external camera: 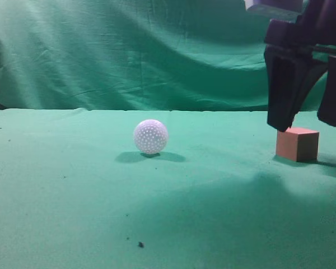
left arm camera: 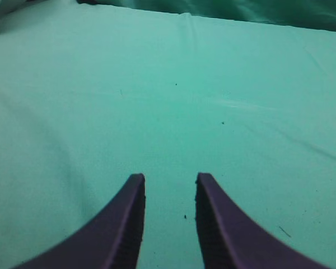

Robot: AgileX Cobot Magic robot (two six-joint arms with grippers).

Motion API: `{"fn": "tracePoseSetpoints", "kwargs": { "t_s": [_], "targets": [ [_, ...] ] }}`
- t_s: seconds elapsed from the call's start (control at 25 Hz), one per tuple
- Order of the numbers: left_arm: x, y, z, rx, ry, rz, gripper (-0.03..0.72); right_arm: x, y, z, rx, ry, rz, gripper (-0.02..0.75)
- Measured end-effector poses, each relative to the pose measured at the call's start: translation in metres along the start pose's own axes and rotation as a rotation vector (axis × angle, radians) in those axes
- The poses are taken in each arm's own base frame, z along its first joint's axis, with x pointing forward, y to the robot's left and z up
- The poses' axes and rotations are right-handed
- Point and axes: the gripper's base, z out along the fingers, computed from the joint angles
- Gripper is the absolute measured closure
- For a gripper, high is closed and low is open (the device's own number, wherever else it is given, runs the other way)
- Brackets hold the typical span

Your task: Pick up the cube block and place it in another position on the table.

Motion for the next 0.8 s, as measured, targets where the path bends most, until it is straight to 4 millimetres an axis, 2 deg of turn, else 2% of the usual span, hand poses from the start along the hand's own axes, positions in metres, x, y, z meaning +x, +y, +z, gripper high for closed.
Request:
{"fn": "tracePoseSetpoints", "kwargs": {
  "t_s": [0.08, 0.16, 0.32, 0.44, 0.6, 0.8],
  "targets": [
    [0.0, 0.0, 0.0, 0.0, 0.0, 0.0, 0.426, -0.001, -0.001, 0.004, 0.002, -0.006, 0.001, 0.178],
    [0.0, 0.0, 0.0, 0.0, 0.0, 0.0, 0.426, -0.003, -0.002, 0.013, 0.006, -0.01, 0.008, 0.287],
    [0.0, 0.0, 0.0, 0.0, 0.0, 0.0, 0.426, -0.004, -0.003, 0.016, 0.018, -0.008, 0.034, 0.524],
    [0.0, 0.0, 0.0, 0.0, 0.0, 0.0, 0.426, -0.011, -0.006, 0.012, 0.047, -0.013, 0.06, 0.516],
    [0.0, 0.0, 0.0, 0.0, 0.0, 0.0, 0.426, -0.029, -0.014, -0.002, 0.075, -0.058, 0.105, 0.516],
    [0.0, 0.0, 0.0, 0.0, 0.0, 0.0, 0.426, -0.061, -0.043, -0.023, 0.11, -0.161, 0.223, 0.516]
  ]
}}
